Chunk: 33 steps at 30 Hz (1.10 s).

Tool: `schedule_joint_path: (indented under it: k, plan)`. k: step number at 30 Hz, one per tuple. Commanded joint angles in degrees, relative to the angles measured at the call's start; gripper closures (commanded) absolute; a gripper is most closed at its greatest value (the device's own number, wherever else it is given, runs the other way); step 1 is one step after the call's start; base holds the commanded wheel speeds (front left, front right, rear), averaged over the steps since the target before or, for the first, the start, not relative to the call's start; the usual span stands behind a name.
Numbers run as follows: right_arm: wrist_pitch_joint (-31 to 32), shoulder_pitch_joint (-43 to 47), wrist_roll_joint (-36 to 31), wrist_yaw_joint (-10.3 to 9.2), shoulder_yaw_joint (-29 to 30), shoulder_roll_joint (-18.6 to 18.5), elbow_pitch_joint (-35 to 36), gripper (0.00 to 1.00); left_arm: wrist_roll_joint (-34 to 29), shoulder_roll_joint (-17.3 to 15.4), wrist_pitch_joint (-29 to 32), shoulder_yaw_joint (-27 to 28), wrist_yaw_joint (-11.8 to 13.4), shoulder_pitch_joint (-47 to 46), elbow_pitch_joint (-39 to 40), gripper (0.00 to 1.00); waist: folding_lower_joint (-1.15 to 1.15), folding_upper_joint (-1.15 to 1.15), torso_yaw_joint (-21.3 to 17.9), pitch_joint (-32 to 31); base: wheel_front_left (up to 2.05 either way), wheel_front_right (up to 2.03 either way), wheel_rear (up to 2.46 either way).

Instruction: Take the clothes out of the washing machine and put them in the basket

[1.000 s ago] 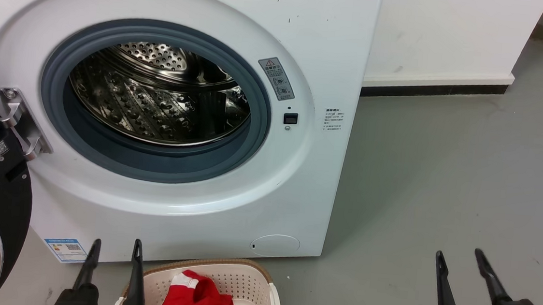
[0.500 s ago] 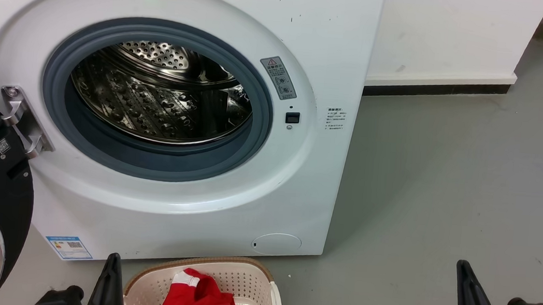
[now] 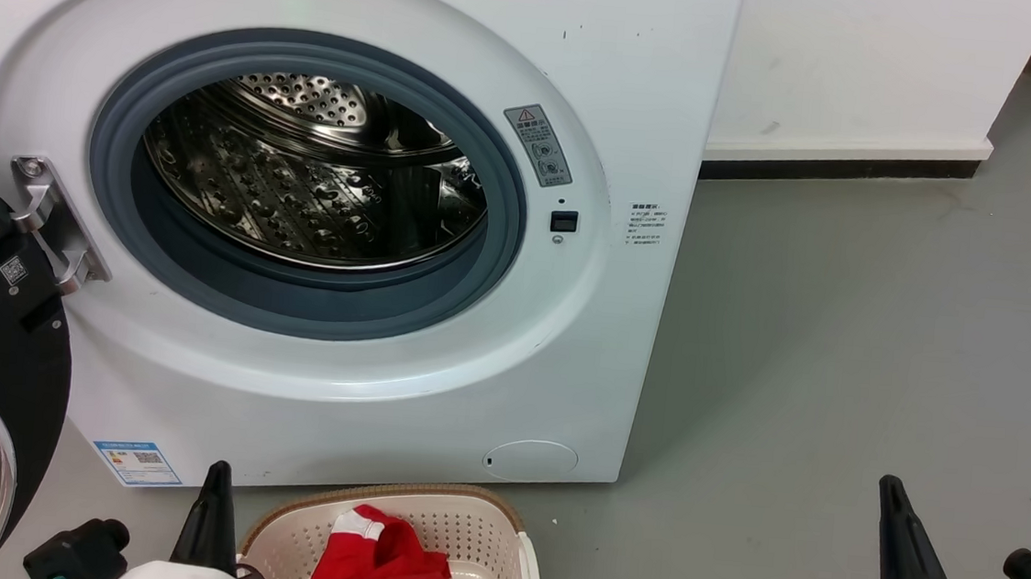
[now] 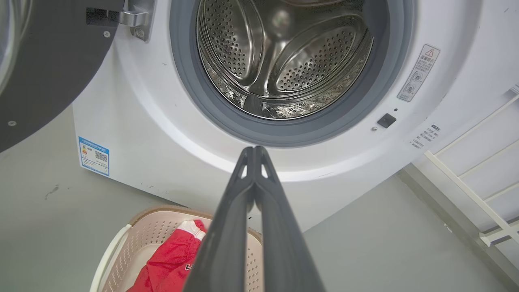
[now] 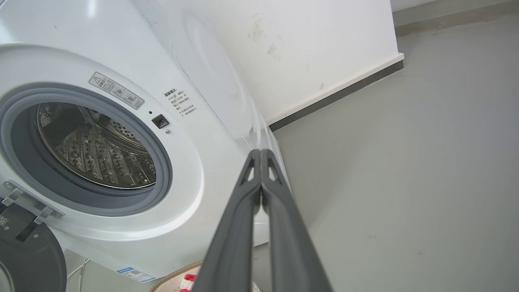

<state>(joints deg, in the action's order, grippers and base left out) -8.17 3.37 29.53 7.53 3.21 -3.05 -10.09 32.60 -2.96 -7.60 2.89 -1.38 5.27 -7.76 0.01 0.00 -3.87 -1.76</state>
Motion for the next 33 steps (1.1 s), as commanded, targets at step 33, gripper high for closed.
schedule_joint_path:
  k: [33]
  plan:
    - [6.6, -5.6, 30.1, -0.02, 1.3, -0.4, -1.5, 1.00, 28.2, 0.0, 6.7, 2.0, -3.0, -6.4, -2.6, 1.00, 0.00, 0.00, 1.4, 0.7, 0.00, 0.00, 0.00]
